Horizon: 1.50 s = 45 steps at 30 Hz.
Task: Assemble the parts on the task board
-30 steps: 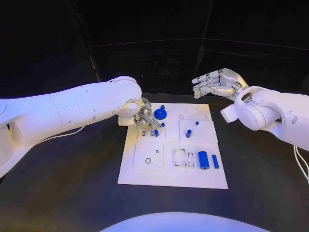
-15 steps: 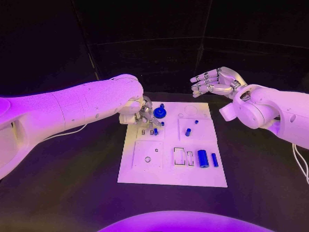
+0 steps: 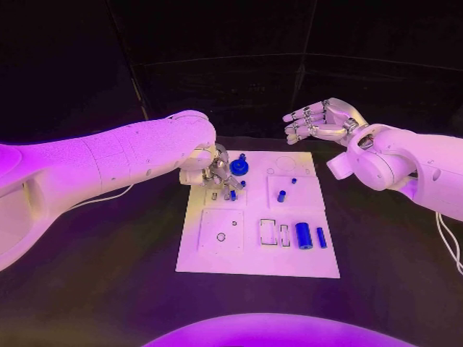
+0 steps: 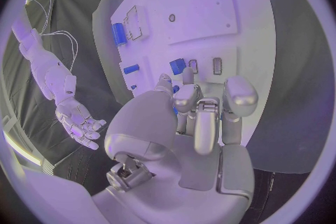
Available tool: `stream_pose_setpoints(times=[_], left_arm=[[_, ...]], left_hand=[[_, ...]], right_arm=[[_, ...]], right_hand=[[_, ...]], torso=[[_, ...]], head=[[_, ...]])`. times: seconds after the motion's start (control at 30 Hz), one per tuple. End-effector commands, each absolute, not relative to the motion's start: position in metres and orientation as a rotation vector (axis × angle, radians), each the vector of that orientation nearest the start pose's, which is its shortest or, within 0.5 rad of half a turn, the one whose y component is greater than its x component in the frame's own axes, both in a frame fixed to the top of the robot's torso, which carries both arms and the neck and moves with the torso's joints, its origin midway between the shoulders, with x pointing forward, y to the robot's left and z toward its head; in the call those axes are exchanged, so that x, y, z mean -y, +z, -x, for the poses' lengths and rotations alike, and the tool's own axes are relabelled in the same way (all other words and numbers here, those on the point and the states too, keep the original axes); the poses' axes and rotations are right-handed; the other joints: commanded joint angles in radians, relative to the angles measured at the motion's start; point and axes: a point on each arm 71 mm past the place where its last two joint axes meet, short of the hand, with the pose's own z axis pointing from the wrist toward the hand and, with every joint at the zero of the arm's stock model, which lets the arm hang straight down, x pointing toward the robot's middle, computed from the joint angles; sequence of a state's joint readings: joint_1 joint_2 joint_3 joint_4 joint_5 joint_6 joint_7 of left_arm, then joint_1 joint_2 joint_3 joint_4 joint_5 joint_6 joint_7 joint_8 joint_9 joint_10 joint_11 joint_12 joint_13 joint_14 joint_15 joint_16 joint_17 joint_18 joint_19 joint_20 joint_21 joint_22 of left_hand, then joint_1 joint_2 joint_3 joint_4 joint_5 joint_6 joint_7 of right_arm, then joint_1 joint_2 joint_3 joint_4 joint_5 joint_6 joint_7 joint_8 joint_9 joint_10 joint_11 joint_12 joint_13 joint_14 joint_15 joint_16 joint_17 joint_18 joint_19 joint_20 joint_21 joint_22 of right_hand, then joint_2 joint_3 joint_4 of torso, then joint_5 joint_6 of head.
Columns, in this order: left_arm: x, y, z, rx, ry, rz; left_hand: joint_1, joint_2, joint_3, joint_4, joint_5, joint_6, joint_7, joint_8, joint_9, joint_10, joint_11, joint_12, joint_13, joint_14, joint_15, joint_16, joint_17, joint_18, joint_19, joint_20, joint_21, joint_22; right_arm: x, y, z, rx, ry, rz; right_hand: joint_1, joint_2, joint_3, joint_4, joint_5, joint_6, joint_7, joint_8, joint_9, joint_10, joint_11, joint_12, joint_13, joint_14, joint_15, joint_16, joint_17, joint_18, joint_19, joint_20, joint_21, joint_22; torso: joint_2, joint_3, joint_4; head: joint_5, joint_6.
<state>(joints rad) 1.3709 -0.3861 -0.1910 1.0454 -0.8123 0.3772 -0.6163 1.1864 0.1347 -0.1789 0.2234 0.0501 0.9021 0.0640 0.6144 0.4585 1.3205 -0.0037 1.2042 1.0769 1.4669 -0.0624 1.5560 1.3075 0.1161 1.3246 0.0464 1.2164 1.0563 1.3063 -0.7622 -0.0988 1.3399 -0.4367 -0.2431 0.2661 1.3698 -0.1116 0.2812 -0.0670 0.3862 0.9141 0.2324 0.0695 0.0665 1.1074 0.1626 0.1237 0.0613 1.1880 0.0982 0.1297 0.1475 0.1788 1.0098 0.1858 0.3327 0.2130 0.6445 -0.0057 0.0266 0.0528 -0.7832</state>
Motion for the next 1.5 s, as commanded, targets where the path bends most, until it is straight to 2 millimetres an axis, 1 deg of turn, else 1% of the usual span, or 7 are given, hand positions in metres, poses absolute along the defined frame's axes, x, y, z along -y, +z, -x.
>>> stream_pose_setpoints(times=[0.03, 0.43, 0.6, 0.8, 1.2, 1.33, 1.5], left_arm=[[-0.1200, -0.2168, -0.5461, -2.587, -0.279, 0.126], [-0.1175, -0.2191, -0.5450, -2.597, -0.275, 0.119], [-0.1162, -0.2200, -0.5445, -2.603, -0.272, 0.112], [-0.1162, -0.2216, -0.5441, -2.608, -0.266, 0.110], [-0.1155, -0.2248, -0.5430, -2.609, -0.256, 0.101], [-0.1153, -0.2253, -0.5427, -2.608, -0.257, 0.102], [-0.1140, -0.2255, -0.5421, -2.606, -0.261, 0.101]], left_hand=[[-0.020, -0.008, -0.002, 0.006, 0.001, -0.011, 0.002, 0.008, 0.008, 0.000, -0.004, 0.001, 0.001, 0.096, -0.006, -0.001, 0.228, -0.008, -0.001, -0.003, 0.005, 0.001], [-0.025, -0.012, -0.005, 0.007, 0.000, -0.014, 0.001, 0.011, 0.012, 0.000, -0.004, 0.003, 0.002, 0.096, -0.006, -0.001, 0.229, -0.008, -0.001, -0.003, 0.005, 0.002], [-0.023, -0.014, -0.005, 0.004, 0.000, -0.015, 0.001, 0.013, 0.014, 0.001, -0.004, 0.003, 0.003, 0.096, -0.006, -0.001, 0.228, -0.008, -0.001, -0.003, 0.005, 0.002], [-0.018, -0.014, -0.002, -0.002, 0.001, -0.018, 0.001, 0.015, 0.019, 0.001, -0.004, 0.003, 0.003, 0.096, -0.006, -0.001, 0.229, -0.008, -0.001, -0.004, 0.006, 0.004], [-0.013, -0.014, 0.002, -0.008, 0.001, -0.020, 0.001, 0.018, 0.022, 0.001, -0.004, 0.004, 0.004, 0.096, -0.007, -0.001, 0.230, -0.009, -0.001, -0.004, 0.007, 0.006], [-0.008, -0.015, 0.005, -0.015, 0.001, -0.022, 0.000, 0.020, 0.026, 0.001, -0.004, 0.005, 0.005, 0.096, -0.007, -0.001, 0.230, -0.009, -0.001, -0.004, 0.006, 0.006], [0.001, -0.013, 0.013, -0.026, 0.001, -0.025, 0.000, 0.023, 0.032, 0.001, -0.005, 0.005, 0.005, 0.096, -0.007, -0.001, 0.229, -0.009, -0.001, -0.004, 0.007, 0.008]], right_arm=[[0.2117, -0.1562, -0.5301, -1.598, 1.298, -0.609], [0.2105, -0.1563, -0.5306, -1.600, 1.296, -0.608], [0.2095, -0.1564, -0.5308, -1.601, 1.298, -0.606], [0.2091, -0.1565, -0.5309, -1.603, 1.299, -0.606], [0.2075, -0.1569, -0.5312, -1.609, 1.303, -0.604], [0.2072, -0.1570, -0.5312, -1.611, 1.303, -0.604], [0.2062, -0.1571, -0.5310, -1.615, 1.306, -0.603]], right_hand=[[-0.005, 0.009, -0.005, -0.003, 0.004, -0.005, -0.001, 0.000, 0.001, -0.005, -0.004, 0.000, 0.001, -0.003, -0.001, 0.001, -0.001, -0.003, 0.003, 0.002, -0.003, -0.001], [-0.004, 0.008, -0.005, -0.003, 0.004, -0.005, -0.001, 0.000, 0.001, -0.006, -0.004, 0.000, 0.001, -0.003, -0.001, 0.001, -0.002, -0.003, 0.003, 0.002, -0.004, -0.001], [-0.004, 0.008, -0.005, -0.003, 0.004, -0.005, -0.001, 0.000, 0.001, -0.006, -0.004, 0.000, 0.001, -0.003, -0.001, 0.001, -0.002, -0.003, 0.003, 0.002, -0.004, -0.001], [-0.005, 0.008, -0.006, -0.003, 0.004, -0.005, -0.001, 0.000, 0.001, -0.007, -0.003, 0.000, 0.001, -0.004, 0.000, 0.001, -0.003, -0.003, 0.003, 0.003, -0.006, -0.002], [-0.006, 0.008, -0.007, -0.002, 0.004, -0.005, -0.001, 0.000, 0.001, -0.007, -0.003, 0.000, 0.001, -0.004, 0.000, 0.002, -0.003, -0.003, 0.003, 0.003, -0.007, -0.003], [-0.006, 0.008, -0.007, -0.002, 0.004, -0.005, -0.001, 0.000, 0.001, -0.007, -0.003, 0.000, 0.001, -0.004, 0.000, 0.002, -0.003, -0.003, 0.003, 0.003, -0.007, -0.003], [-0.008, 0.010, -0.007, -0.002, 0.004, -0.005, -0.001, 0.000, 0.002, -0.008, -0.003, 0.001, 0.001, -0.004, 0.000, 0.002, -0.004, -0.003, 0.004, 0.003, -0.008, -0.004]], torso=[[0.000, 0.0003, 0.0000], [0.000, 0.0003, 0.0008], [0.000, 0.0006, 0.0005], [0.000, -0.0001, 0.0008], [0.000, 0.0004, 0.0008], [0.001, 0.0002, 0.0003], [0.001, 0.0012, 0.0000]], head=[[0.000, 0.000], [-0.001, -0.004], [0.000, -0.004], [-0.001, -0.005], [0.000, -0.005], [-0.001, -0.006], [0.000, -0.007]])
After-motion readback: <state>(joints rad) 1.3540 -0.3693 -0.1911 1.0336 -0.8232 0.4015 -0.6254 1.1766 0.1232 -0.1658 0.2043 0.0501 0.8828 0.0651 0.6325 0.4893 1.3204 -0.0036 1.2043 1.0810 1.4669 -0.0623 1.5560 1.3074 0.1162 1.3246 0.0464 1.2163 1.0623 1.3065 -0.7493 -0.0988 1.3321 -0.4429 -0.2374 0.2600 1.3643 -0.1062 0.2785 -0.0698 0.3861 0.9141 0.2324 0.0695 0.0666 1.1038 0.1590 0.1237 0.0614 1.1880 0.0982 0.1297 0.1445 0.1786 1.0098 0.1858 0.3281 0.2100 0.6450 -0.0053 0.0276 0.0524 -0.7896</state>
